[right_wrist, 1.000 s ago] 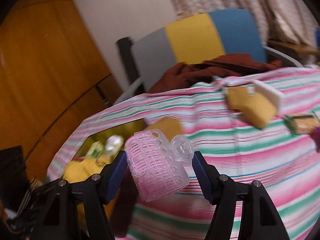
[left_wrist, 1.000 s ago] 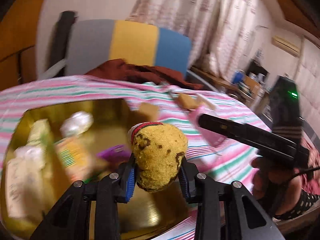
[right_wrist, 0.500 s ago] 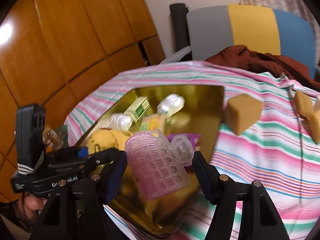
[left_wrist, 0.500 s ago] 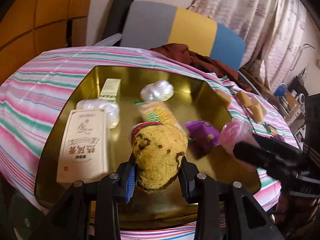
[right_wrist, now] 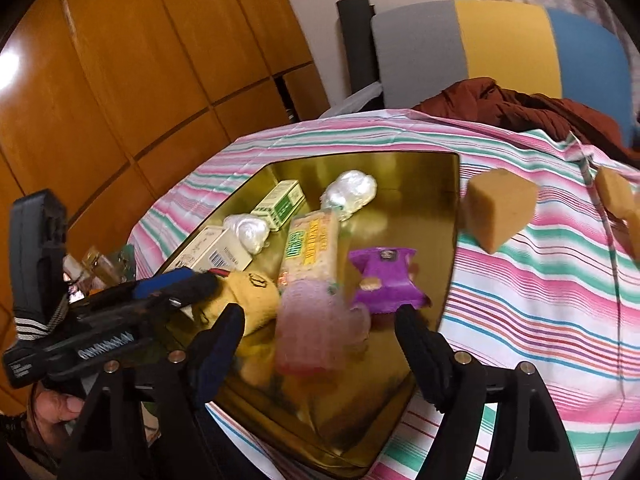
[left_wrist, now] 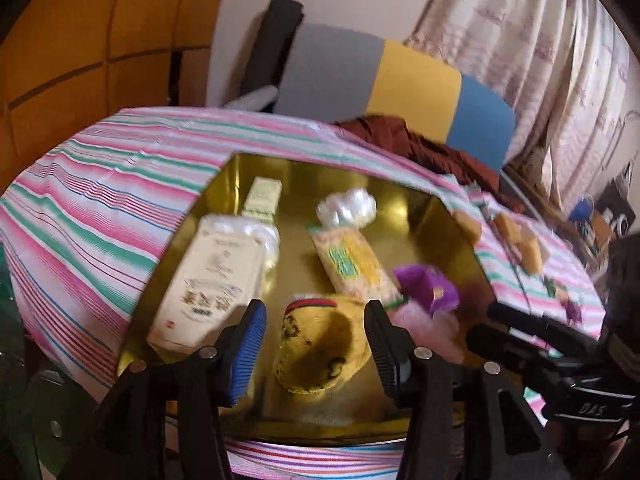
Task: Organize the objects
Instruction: 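Carry the ball and roller to the gold tray and open both tools, then move both open tools back toward the sponges and packets on the table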
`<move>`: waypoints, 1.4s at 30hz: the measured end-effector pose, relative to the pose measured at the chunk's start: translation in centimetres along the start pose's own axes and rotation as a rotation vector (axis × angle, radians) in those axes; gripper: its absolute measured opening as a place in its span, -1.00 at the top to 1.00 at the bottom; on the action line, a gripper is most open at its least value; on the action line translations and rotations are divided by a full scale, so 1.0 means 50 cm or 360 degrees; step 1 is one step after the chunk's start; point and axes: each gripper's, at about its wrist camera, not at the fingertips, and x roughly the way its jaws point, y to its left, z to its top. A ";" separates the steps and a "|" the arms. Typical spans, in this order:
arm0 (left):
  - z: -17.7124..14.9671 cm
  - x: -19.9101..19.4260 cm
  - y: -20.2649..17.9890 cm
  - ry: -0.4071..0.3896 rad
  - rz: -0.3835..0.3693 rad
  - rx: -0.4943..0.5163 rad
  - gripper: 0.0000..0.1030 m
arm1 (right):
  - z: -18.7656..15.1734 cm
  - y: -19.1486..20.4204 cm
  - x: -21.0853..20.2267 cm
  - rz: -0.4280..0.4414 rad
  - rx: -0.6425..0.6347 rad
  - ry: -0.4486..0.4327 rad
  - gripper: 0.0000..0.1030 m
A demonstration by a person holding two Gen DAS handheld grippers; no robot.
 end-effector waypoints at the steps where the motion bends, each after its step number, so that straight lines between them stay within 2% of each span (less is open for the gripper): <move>1: 0.004 -0.004 0.002 -0.0017 0.0003 -0.0019 -0.01 | 0.000 -0.004 -0.002 0.0009 0.0016 -0.0006 -0.54; 8: 0.029 -0.011 0.007 -0.0055 -0.0006 -0.0094 -0.02 | -0.001 -0.007 -0.013 0.0011 0.0034 -0.0042 -0.54; 13: 0.038 -0.018 -0.017 -0.0084 -0.0039 -0.0052 -0.11 | -0.001 -0.014 -0.022 0.0021 0.0053 -0.0071 -0.54; 17: 0.036 -0.013 -0.035 -0.0050 -0.0092 -0.0042 -0.18 | 0.000 -0.021 -0.037 0.0019 0.0083 -0.0133 -0.54; 29: 0.030 0.003 -0.110 0.0022 -0.0200 0.0112 -0.19 | 0.001 -0.074 -0.077 -0.0021 0.0223 -0.0223 -0.57; 36: 0.038 0.002 -0.158 0.0034 -0.0265 0.0227 -0.20 | 0.004 -0.132 -0.121 -0.0144 0.0296 -0.0306 -0.59; 42: 0.035 0.019 -0.230 0.0133 -0.0401 0.0402 -0.22 | -0.013 -0.233 -0.173 -0.0314 0.0477 -0.0367 -0.61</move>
